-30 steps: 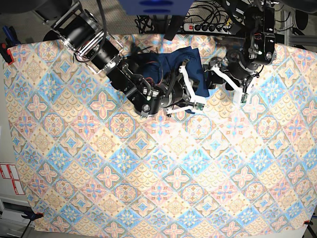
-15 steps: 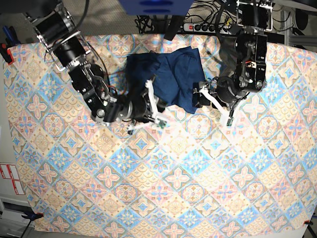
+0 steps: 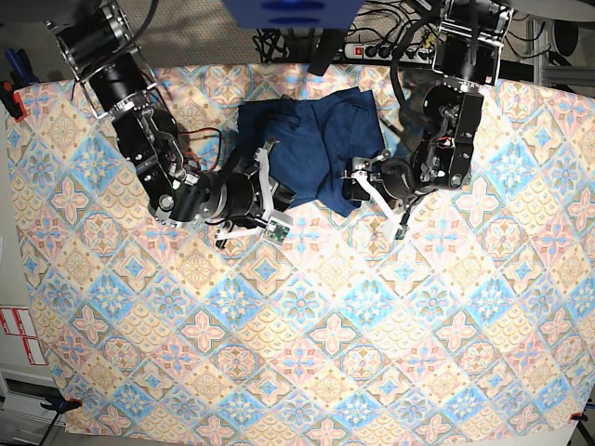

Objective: Fold the T-shirt properly
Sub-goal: 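Grasp the navy bundle edges with both grippers from opposite sides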

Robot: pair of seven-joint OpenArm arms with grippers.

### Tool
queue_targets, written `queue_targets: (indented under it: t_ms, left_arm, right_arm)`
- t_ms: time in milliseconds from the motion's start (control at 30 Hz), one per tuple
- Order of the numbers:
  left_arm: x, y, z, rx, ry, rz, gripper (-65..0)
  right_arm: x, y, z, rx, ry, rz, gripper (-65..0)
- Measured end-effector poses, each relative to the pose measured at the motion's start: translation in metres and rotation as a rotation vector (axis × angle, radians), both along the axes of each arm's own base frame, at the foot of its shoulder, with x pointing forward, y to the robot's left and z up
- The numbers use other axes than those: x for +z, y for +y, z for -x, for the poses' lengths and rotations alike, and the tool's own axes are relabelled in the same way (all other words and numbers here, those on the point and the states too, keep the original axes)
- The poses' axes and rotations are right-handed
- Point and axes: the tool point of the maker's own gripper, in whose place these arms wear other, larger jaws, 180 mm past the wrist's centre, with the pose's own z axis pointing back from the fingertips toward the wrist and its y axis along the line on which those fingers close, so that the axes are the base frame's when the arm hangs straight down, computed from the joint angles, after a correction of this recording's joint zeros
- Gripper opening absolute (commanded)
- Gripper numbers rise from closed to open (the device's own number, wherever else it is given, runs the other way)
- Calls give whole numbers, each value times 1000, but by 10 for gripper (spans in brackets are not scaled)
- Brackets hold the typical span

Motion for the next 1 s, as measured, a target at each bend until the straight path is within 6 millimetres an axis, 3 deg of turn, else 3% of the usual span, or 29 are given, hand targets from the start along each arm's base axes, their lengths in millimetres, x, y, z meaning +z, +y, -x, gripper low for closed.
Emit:
queue_targets:
  t_ms: [233, 333, 400, 533, 567, 1000]
  left_arm:
    - [-4, -9, 3, -8, 12, 28, -258]
    - [-4, -26, 10, -98, 0, 31, -262]
    - [-4, -31, 12, -113, 0, 35, -314]
    - [-3, -38, 10, -110, -15, 51, -521]
    - [-2, -39, 8, -107, -23, 52, -543]
    - [2, -31, 11, -95, -57, 47, -541]
  right_arm:
    - [1, 2, 0, 0, 0, -5, -560]
    - [1, 2, 0, 1, 1, -6, -560]
    - [1, 2, 0, 1, 0, -6, -560]
    - [0, 2, 1, 2, 1, -5, -560]
    - [0, 2, 1, 2, 1, -5, -560]
    - [-1, 3, 2, 4, 4, -3, -560]
